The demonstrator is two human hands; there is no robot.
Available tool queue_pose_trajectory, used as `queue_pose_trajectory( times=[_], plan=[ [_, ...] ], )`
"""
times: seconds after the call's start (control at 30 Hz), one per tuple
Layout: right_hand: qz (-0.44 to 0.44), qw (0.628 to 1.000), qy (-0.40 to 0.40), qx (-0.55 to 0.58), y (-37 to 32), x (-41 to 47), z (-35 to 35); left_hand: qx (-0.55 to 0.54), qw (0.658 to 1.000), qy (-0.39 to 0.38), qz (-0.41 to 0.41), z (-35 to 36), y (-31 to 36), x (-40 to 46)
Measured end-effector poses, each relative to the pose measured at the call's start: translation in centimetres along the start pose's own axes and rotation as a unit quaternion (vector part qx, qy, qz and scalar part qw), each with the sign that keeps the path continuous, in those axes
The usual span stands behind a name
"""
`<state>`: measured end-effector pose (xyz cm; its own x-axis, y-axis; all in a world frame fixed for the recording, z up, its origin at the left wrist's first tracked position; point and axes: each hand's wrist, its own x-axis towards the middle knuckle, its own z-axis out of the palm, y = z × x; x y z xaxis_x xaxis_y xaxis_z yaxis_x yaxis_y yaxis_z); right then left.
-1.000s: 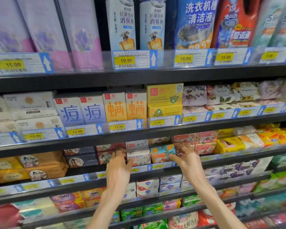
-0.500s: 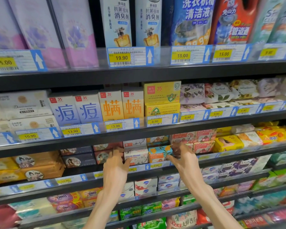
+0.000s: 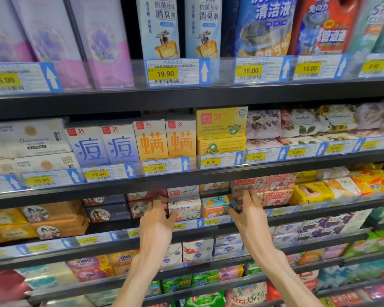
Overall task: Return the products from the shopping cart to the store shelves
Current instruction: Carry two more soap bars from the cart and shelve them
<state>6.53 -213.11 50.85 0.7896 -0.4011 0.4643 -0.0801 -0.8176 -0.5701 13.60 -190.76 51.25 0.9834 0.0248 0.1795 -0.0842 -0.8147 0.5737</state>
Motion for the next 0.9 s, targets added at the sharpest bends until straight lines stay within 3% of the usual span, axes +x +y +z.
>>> queue_pose_trajectory(
  times=[0.1, 0.2, 0.3, 0.6, 0.73, 0.9],
  plan=[
    [-0.044, 0.998, 0.016, -0.029, 0.2, -0.7, 0.3, 0.006, 1.0, 0.002, -0.002, 0.0, 0.2, 0.0],
    [-0.143, 0.984, 0.021, -0.106, 0.6, -1.7, 0.8, 0.008, 1.0, -0.003, -0.003, -0.1, 0.3, 0.0],
    [-0.173, 0.975, 0.037, -0.131, 0.6, -2.7, 0.8, -0.002, 1.0, -0.004, -0.003, -0.1, 0.3, 0.1],
    [-0.19, 0.977, -0.008, -0.096, -1.3, -3.0, 1.5, 0.013, 1.0, -0.022, 0.007, -0.7, 0.1, 0.0],
    [-0.226, 0.973, -0.004, -0.045, -2.8, -3.8, 1.4, 0.006, 0.997, 0.033, 0.069, -2.6, -0.9, -1.3],
    [-0.319, 0.941, -0.103, 0.035, -8.3, -3.3, 3.4, 0.028, 0.992, 0.106, 0.066, -6.5, -3.4, -4.4]
  ],
)
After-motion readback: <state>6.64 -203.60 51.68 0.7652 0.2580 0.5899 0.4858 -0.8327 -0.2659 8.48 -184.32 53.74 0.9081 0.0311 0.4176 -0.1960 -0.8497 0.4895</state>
